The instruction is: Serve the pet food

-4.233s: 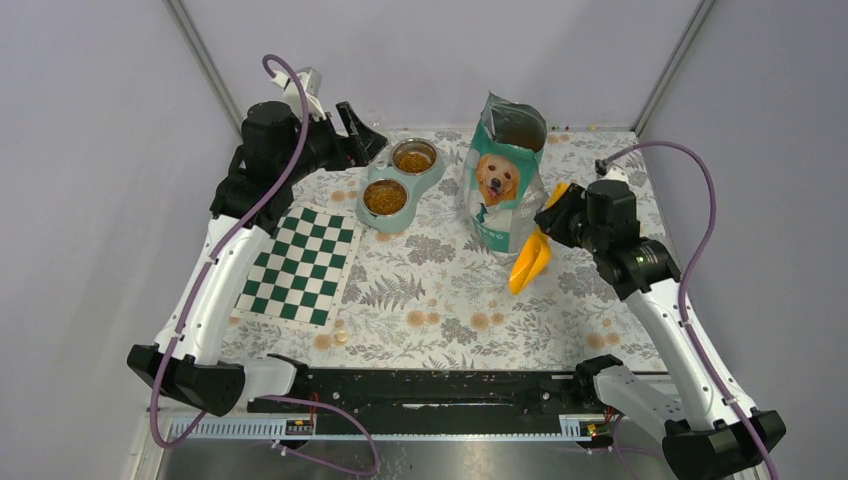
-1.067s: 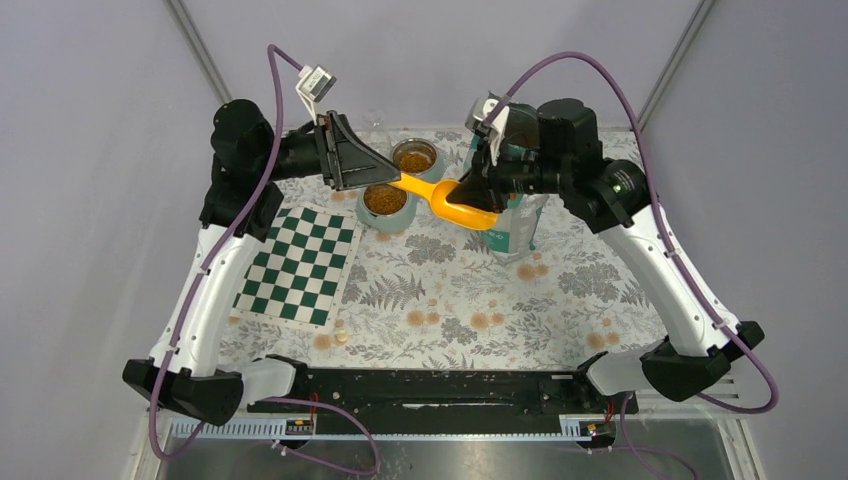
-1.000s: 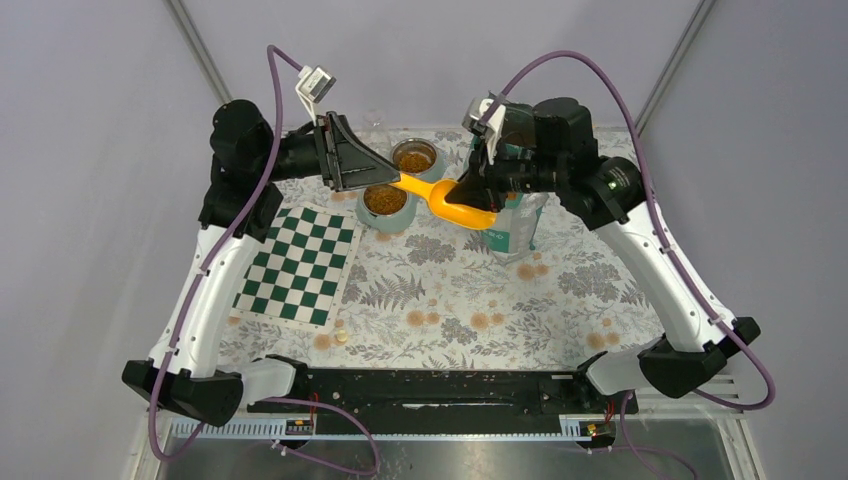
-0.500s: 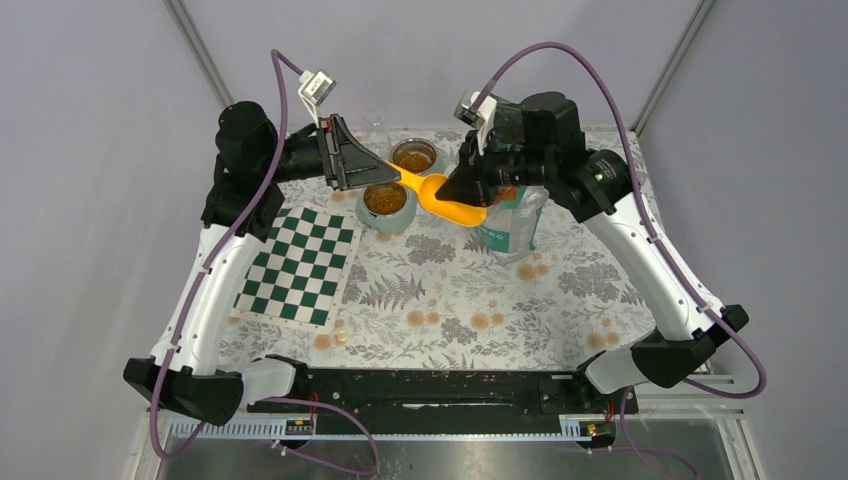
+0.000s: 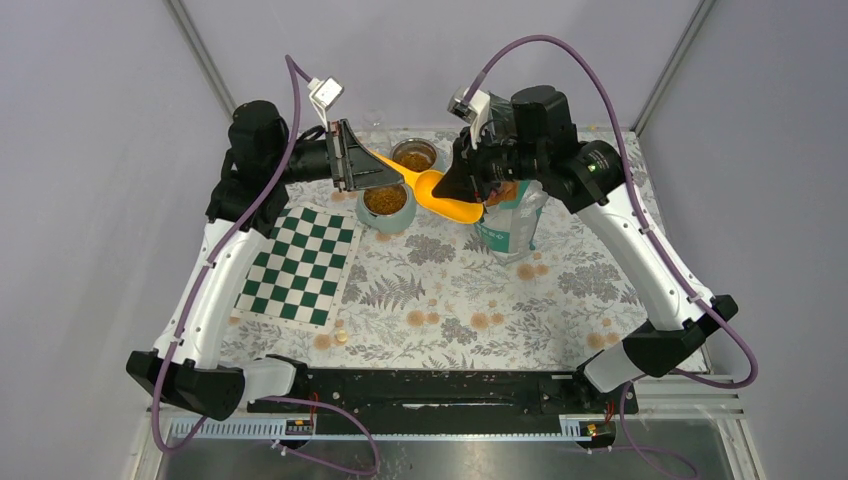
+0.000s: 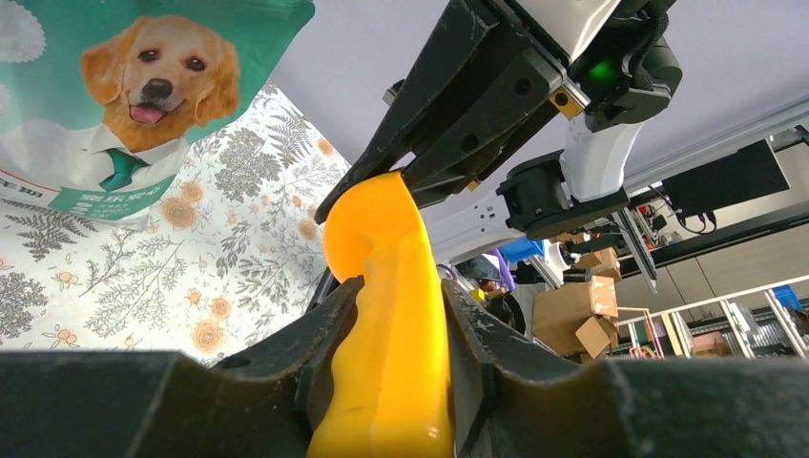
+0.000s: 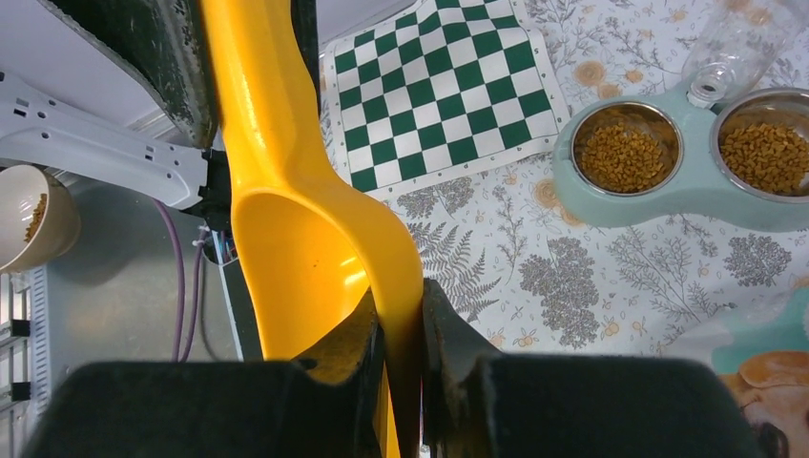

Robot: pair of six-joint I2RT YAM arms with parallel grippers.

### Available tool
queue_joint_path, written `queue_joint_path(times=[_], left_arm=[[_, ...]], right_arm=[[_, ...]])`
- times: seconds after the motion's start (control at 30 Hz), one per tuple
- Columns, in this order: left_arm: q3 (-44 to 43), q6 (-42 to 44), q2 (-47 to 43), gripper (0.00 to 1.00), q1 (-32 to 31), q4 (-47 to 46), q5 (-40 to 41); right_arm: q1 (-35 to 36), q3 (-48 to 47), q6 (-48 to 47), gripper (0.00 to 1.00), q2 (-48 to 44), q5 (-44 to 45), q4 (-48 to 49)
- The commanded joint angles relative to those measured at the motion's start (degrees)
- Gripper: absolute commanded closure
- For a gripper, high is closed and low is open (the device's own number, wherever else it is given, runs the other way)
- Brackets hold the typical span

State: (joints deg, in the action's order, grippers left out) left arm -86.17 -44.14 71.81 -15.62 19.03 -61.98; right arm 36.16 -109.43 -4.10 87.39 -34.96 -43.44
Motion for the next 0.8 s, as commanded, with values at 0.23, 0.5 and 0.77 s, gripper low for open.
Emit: queue_joint_path(times=[0.23,0.5,0.77], left_arm=[[-3.7,0.7,0.3,0.63,-0.2,-0.9,4.3],[-3.7,1.3,0.4,0.97,-0.2,-1.0,5.1],[-6.9,10.1,-0.3,1.00,-0.1,9.0,18.1]], right_arm=[[0.9,-2.9,1.2,1.00,0.4,2.7,-1.3],[1.1,-2.5,1.9,1.00,0.4,2.9,-1.3],[-0.1,-13.6,-3.4,0.26,0.2,20.3,-11.1]])
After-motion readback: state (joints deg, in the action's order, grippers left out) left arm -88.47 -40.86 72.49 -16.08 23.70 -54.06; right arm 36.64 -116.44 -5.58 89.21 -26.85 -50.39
